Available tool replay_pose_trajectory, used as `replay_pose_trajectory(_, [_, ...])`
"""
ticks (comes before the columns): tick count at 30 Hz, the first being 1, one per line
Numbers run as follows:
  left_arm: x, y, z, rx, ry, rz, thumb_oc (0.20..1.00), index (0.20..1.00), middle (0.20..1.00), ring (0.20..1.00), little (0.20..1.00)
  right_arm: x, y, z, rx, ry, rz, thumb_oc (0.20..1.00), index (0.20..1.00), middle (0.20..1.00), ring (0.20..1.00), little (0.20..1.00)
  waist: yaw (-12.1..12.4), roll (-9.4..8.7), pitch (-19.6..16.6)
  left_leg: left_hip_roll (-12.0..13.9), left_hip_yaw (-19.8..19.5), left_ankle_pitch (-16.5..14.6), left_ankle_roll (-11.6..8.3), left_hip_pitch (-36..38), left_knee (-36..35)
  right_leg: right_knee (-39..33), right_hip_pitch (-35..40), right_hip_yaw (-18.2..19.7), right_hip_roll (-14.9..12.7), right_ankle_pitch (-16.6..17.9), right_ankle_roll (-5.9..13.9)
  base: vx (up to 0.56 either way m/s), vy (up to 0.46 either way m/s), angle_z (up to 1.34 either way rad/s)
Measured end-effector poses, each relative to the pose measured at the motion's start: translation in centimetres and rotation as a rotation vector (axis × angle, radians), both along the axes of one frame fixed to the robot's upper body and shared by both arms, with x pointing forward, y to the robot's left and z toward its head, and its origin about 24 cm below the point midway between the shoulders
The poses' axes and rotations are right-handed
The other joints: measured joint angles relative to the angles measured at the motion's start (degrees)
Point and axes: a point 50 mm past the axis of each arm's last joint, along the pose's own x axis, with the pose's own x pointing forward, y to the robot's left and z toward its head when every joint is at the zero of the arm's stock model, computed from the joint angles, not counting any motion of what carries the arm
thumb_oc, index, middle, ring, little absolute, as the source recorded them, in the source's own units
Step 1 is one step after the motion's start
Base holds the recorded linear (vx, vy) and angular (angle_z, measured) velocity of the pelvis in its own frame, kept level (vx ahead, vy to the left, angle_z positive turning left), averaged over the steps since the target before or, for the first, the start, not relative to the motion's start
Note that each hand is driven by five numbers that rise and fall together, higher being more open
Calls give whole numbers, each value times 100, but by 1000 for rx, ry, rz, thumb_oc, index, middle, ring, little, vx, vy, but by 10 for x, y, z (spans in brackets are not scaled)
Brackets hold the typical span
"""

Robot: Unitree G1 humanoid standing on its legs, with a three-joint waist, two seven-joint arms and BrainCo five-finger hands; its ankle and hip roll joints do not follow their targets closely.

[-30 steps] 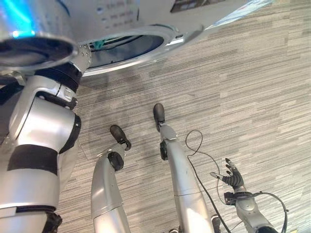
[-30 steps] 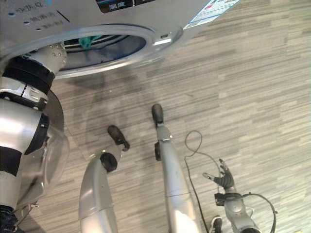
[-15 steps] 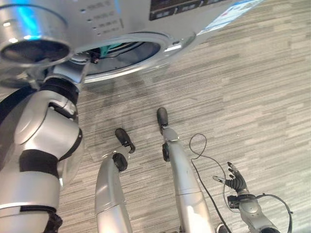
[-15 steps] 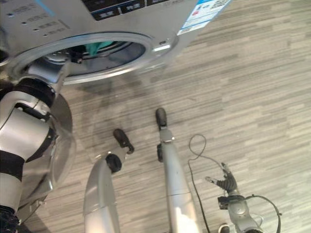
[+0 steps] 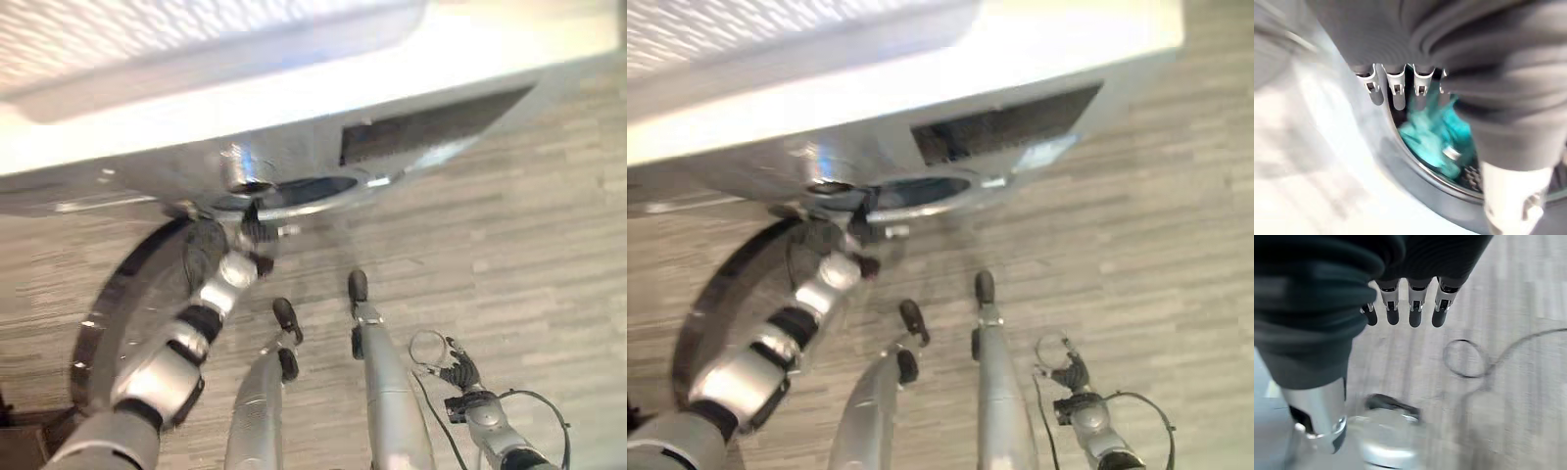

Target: Grab the laundry basket,head to the washer,open it,put in the laundry and shut it.

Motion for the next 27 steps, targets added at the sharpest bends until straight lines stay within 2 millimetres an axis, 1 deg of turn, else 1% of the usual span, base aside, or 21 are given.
replay_pose_trajectory(2, [-13,6,-28,-10,96,40,1000,1000,1000,1000,1000,2,-1,0,-3,6,-4,1000,1000,1000,1000,1000,23,28,-5,-58,-79,178,0,451,-386,-100,381,-74,3,-23,-6,-31,-18,18])
replay_pose_trajectory(3, [-23,12,-48,-2,169,74,1000,1000,1000,1000,1000,3,-1,-1,-13,20,3,1000,1000,1000,1000,1000,17,29,2,-82,-102,279,-4,791,-633,-163,642,-148,8,-26,-12,28,7,9])
replay_pose_trajectory(4, [-32,16,-60,4,211,86,1000,1000,1000,1000,1000,3,-1,-1,-19,25,10,1000,1000,1000,1000,1000,18,24,0,-81,-112,306,-13,961,-728,-204,791,-160,10,-27,-11,66,-8,1])
replay_pose_trajectory(5, [-45,22,-77,10,272,105,1000,1000,1000,1000,1000,3,-2,0,-27,27,14,1000,1000,1000,1000,1000,0,24,-4,-68,-99,314,-20,1160,-822,-254,968,-170,29,-50,-7,50,-10,-6])
replay_pose_trajectory(7, [-59,30,-95,15,344,135,1000,1000,1000,1000,1000,2,-5,-2,-32,52,7,1000,1000,1000,1000,1000,17,21,-6,-58,-95,337,-48,1451,-1001,-320,1210,-179,79,-84,32,77,-22,-7])
replay_pose_trajectory(8, [-70,34,-105,18,380,146,1000,1000,1000,1000,1000,-1,-7,-4,-31,71,-1,1000,1000,1000,1000,1000,51,28,-19,-36,-104,345,-57,1587,-1036,-356,1351,-197,80,-84,32,126,-38,-5])
replay_pose_trajectory(10, [-88,34,-120,16,436,127,1000,1000,1000,1000,1000,-14,-14,-12,-39,139,-20,1000,1000,1000,1000,1000,90,17,-129,13,-130,328,-70,1952,-1117,-357,1695,-225,116,-187,7,89,-36,3])
replay_pose_trajectory(11, [-100,37,-129,11,472,132,1000,1000,1000,1000,1000,-19,-16,-15,-44,167,-24,1000,1000,1000,1000,1000,121,29,-220,32,-180,322,-74,2067,-1174,-362,1818,-313,118,-245,-19,60,-56,23])
replay_pose_trajectory(12, [-108,38,-134,-15,495,129,1000,1000,1000,1000,1000,-29,-20,-20,-48,218,-32,1000,1000,1000,1000,1000,112,41,-265,75,-243,341,-100,2298,-1217,-425,2097,-395,154,-267,-49,65,-70,27])
replay_pose_trajectory(13, [-118,41,-141,-27,525,135,1000,1000,1000,1000,1000,-37,-23,-24,-49,252,-40,1000,1000,1000,1000,1000,193,50,-352,105,-288,332,-101,2379,-1231,-429,2202,-493,160,-348,-52,66,-70,30])
replay_pose_trajectory(15, [-132,42,-150,-53,569,118,1000,1000,1000,1000,1000,-52,-30,-31,-47,334,-76,1000,1000,1000,1000,1000,283,63,-506,169,-392,333,-109,2628,-1275,-487,2514,-575,218,-371,-92,33,-72,23])
replay_pose_trajectory(16, [-145,44,-158,-62,608,113,1000,1000,1000,1000,1000,-63,-33,-34,-49,377,-83,1000,1000,1000,1000,1000,334,62,-730,200,-433,328,-112,2638,-1280,-487,2558,-670,219,-441,-138,36,-83,28])
replay_pose_trajectory(18, [-155,43,-162,-102,635,104,1000,1000,1000,1000,1000,-75,-35,-38,-47,418,-92,1000,1000,1000,1000,1000,349,118,-869,285,-587,381,-187,2801,-1379,-694,2873,-851,295,-444,-148,-25,-20,40])
replay_pose_trajectory(19, [-166,44,-168,-117,670,98,1000,1000,1000,1000,1000,-85,-37,-40,-36,447,-100,1000,1000,1000,1000,1000,444,125,-1034,332,-691,409,-223,2783,-1339,-753,2942,-989,308,-464,-181,-95,27,62])
replay_pose_trajectory(20, [-168,42,-169,-126,679,79,1000,1000,1000,1000,1000,-92,-42,-41,-41,471,-113,1000,1000,1000,1000,1000,401,146,-1139,344,-765,457,-295,2688,-1286,-733,2943,-1139,276,-527,-208,-100,-9,60])
replay_pose_trajectory(21, [-170,43,-169,-136,686,60,1000,1000,1000,1000,1000,-92,-47,-38,-47,477,-109,1000,1000,1000,1000,1000,489,147,-1151,359,-736,464,-317,2606,-1264,-477,2783,-1177,257,-658,-311,-77,-20,50])
replay_pose_trajectory(23, [-173,43,-166,-147,677,40,1000,1000,1000,1000,1000,-92,-50,-37,-49,479,-111,1000,1000,1000,1000,1000,419,60,-1146,334,-544,228,-285,2570,-1217,-477,2760,-1398,93,-616,-444,-84,5,45])
replay_pose_trajectory(24, [-170,39,-163,-162,663,14,1000,1000,1000,1000,1000,-95,-50,-38,-39,488,-118,1000,1000,1000,1000,1000,415,-75,-1191,207,-391,81,-230,2570,-658,-496,2754,-1494,-150,-566,-532,-102,121,70])
replay_pose_trajectory(25, [-169,34,-161,-180,649,-11,1000,1000,1000,1000,1000,-105,-54,-38,-32,503,-136,1000,1000,1000,1000,1000,365,-140,-1307,147,-381,-16,-203,2855,-298,-726,2849,-1530,-249,-456,-455,-40,99,65])
replay_pose_trajectory(26, [-166,33,-159,-184,637,-14,1000,1000,1000,1000,1000,-103,-55,-38,-30,500,-139,1000,1000,1000,1000,1000,312,-147,-1304,185,-394,-341,-287,2917,195,-761,2897,-1649,-306,-396,-474,-84,218,54])
replay_pose_trajectory(27, [-164,34,-156,-193,620,-18,1000,1000,1000,1000,1000,-105,-54,-38,-14,493,-161,1000,1000,1000,1000,1000,222,-134,-1312,207,-407,-481,-287,3110,531,-928,3060,-1758,-310,-292,-433,-90,192,45])
